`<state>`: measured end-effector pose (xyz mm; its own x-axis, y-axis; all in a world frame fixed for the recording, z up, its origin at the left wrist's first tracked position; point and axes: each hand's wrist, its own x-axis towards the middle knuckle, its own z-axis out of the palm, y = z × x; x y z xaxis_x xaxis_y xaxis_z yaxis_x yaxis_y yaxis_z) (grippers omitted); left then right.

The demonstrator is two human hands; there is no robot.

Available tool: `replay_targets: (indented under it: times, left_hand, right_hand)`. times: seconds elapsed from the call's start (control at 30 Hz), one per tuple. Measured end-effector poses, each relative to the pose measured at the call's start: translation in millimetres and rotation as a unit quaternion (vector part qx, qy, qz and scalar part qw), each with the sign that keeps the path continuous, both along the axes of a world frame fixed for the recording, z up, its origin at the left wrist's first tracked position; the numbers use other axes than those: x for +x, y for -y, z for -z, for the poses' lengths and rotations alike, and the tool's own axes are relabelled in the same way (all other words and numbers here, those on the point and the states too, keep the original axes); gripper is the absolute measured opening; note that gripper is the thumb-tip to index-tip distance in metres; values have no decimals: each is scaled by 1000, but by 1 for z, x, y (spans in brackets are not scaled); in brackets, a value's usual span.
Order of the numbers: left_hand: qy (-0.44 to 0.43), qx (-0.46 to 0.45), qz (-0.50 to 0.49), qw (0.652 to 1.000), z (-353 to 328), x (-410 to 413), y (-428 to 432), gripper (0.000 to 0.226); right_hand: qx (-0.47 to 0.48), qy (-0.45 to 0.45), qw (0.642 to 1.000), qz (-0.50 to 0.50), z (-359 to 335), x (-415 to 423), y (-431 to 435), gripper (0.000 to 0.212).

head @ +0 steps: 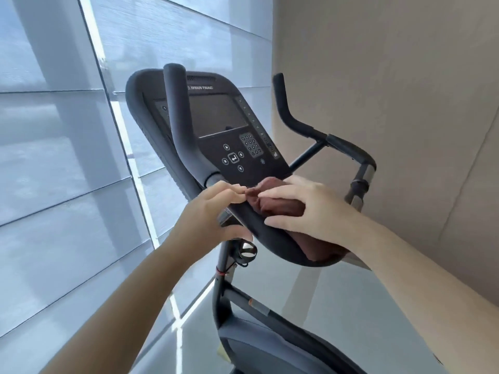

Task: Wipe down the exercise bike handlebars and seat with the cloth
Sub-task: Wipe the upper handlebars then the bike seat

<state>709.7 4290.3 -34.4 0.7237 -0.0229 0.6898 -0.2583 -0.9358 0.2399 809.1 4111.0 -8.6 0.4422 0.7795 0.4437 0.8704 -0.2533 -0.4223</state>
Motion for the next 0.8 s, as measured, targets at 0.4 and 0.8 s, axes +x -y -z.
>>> replay_targets:
  times: [0.4,0.8]
  left_hand:
    - [6,46,-94,995,5,-2,16,58]
    - [75,9,-35,997,16,12,0,61]
  right_hand:
    - [98,32,994,-43,4,33,59,31]
    - [-21,31,998,-58,10,32,51,29]
